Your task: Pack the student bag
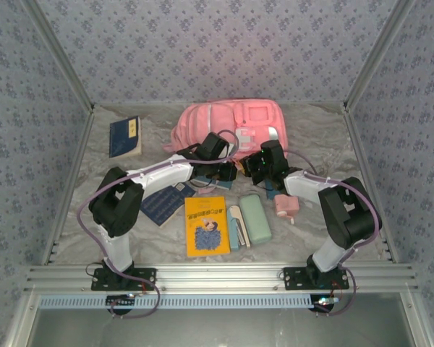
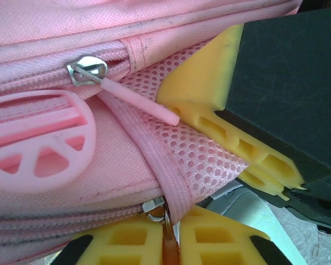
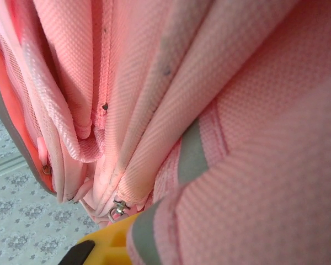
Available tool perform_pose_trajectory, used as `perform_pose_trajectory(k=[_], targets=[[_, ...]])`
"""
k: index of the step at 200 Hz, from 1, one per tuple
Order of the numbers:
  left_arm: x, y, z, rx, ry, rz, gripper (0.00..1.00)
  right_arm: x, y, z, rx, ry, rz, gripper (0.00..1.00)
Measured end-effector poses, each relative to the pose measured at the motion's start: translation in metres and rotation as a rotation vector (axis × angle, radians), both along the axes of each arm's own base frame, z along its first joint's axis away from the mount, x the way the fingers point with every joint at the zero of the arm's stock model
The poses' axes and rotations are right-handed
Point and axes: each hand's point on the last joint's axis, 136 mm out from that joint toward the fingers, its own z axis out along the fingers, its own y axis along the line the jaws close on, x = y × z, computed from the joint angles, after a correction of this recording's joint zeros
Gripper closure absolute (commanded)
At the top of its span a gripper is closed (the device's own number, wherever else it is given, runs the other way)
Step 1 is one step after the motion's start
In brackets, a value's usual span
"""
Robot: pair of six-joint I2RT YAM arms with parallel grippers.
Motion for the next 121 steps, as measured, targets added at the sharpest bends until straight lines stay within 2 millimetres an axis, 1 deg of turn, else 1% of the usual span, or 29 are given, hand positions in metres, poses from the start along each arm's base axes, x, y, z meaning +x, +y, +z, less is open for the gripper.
perform_pose_trajectory(k=[37, 69, 89, 121], targets=[[-0.0001, -0.0002, 0.0001, 0.000, -0.001, -0.001, 0.86, 0.0000, 0.0000, 0.0002, 0.002, 0.002, -0.002, 1.00], [-0.0013, -0.0020, 0.0007, -0.004, -0.003, -0.009, 0.83, 0.0000, -0.0002, -0.0001, 0.002, 0.002, -0.002, 1.00], [-0.0021, -0.0035, 0.0010, -0.007, -0.005, -0.012, 0.82, 0.0001, -0.0010, -0.0005, 0.003, 0.000, -0.004, 1.00], [-0.0039, -0.0028, -0.0026, -0.006, -0.001, -0.015, 0.88, -0.0006, -0.0015, -0.0020, 0.002, 0.003, -0.004, 1.00]])
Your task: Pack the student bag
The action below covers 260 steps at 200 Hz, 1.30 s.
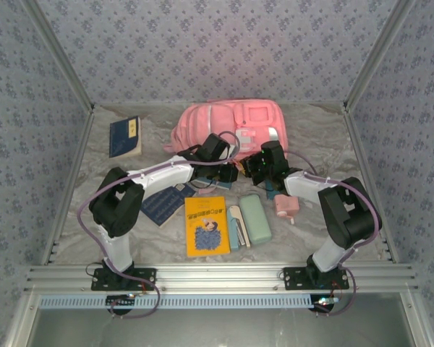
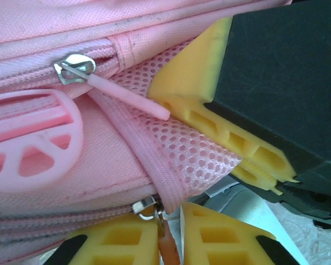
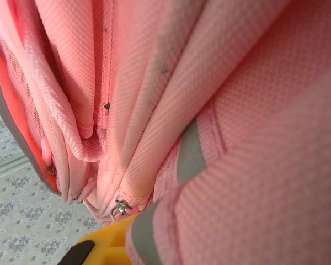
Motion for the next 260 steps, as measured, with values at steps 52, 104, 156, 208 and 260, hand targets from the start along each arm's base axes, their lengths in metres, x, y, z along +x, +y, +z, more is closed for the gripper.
perform_pose_trajectory(k=[52, 104, 156, 208, 260], targets=[[0.000, 0.002, -0.004, 0.001, 0.000, 0.006, 1.00, 0.000, -0.002, -0.002, -0.004, 0.004, -0.005, 1.00], [-0.004, 0.006, -0.005, 0.015, -0.008, -0.016, 1.00, -0.004, -0.009, -0.006, -0.081, 0.004, 0.041, 1.00], [-0.003, 0.017, -0.003, 0.022, 0.002, -0.037, 1.00, -0.007, -0.019, -0.007, -0.166, -0.015, 0.096, 1.00], [-0.009, 0.030, -0.009, 0.031, 0.022, -0.041, 1.00, -0.010, -0.036, -0.011, -0.233, -0.015, 0.149, 1.00], [-0.007, 0.050, -0.005, 0.029, 0.022, -0.002, 1.00, -0.005, -0.070, -0.013, -0.294, 0.010, 0.170, 1.00]])
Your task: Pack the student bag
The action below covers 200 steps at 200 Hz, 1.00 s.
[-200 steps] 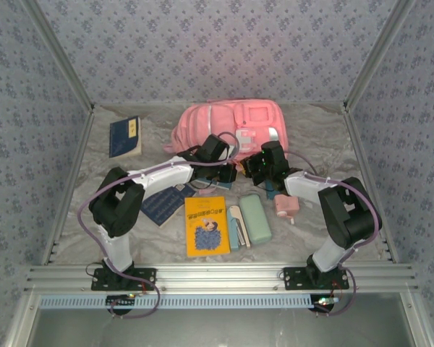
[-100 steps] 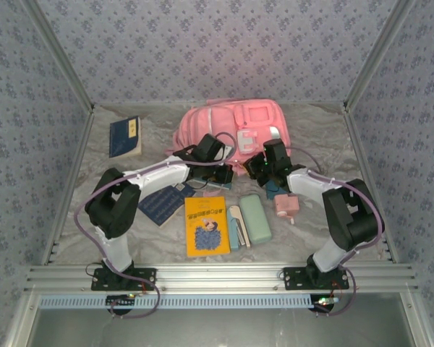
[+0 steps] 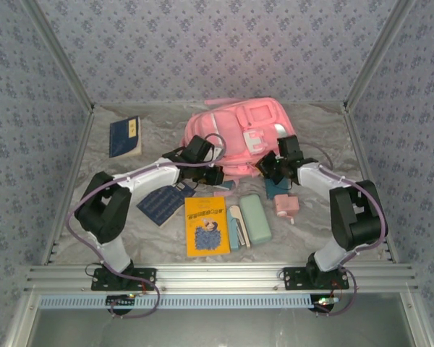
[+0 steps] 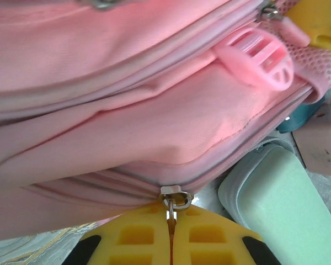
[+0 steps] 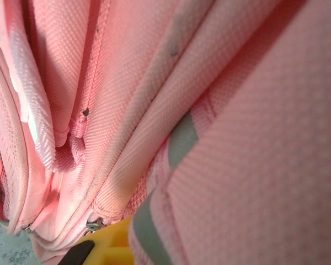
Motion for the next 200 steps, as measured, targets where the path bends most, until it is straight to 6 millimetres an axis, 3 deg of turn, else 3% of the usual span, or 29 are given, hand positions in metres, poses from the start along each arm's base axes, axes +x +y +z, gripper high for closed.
perform_pose_trajectory(k=[69, 100, 130, 149, 165, 181, 200], targets=[[0.001, 0.009, 0.010, 0.003, -0.018, 0.019, 1.00, 0.012, -0.051, 0.009, -0.066, 0.020, -0.039, 1.00], [0.000, 0.012, 0.019, -0.003, -0.035, 0.023, 1.00, 0.019, -0.065, 0.020, -0.137, 0.001, -0.043, 0.62], [-0.004, 0.011, 0.023, -0.014, -0.015, 0.010, 1.00, 0.026, -0.079, 0.034, -0.224, -0.044, -0.057, 0.49], [-0.008, 0.007, 0.029, -0.023, 0.003, 0.000, 1.00, 0.018, -0.081, 0.052, -0.258, -0.076, -0.066, 0.46], [-0.010, 0.001, 0.039, -0.034, 0.004, -0.015, 1.00, 0.011, -0.077, 0.079, -0.243, -0.137, -0.076, 0.45], [-0.014, -0.008, 0.050, -0.050, -0.002, -0.033, 1.00, -0.002, -0.066, 0.111, -0.197, -0.210, -0.084, 0.43], [-0.020, -0.022, 0.063, -0.075, -0.008, -0.061, 1.00, -0.022, -0.048, 0.134, -0.132, -0.260, -0.073, 0.41]])
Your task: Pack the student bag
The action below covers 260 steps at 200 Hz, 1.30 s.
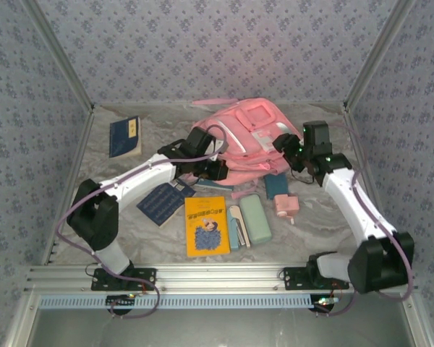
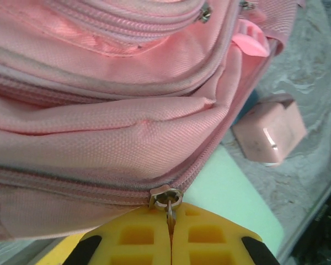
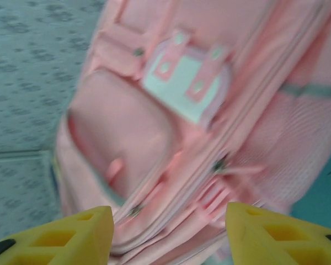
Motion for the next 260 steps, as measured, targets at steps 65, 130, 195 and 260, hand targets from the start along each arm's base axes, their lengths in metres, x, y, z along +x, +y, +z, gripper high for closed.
perform_pose_trajectory(k=[65, 130, 195, 260], targets=[[-0.029, -0.030, 0.014, -0.044, 0.029, -0.057, 1.00, -0.059, 0.055, -0.052, 0.175, 0.167, 0.045, 0.38], [-0.047, -0.048, 0.020, -0.068, 0.040, -0.081, 1.00, -0.061, 0.060, -0.073, 0.275, 0.158, -0.037, 0.35], [-0.045, -0.059, 0.020, -0.084, 0.039, -0.067, 1.00, -0.051, 0.059, -0.070, 0.293, 0.098, -0.071, 0.54], [-0.047, -0.058, 0.015, -0.056, 0.034, -0.075, 1.00, -0.048, 0.064, -0.070, 0.262, 0.075, -0.015, 1.00]])
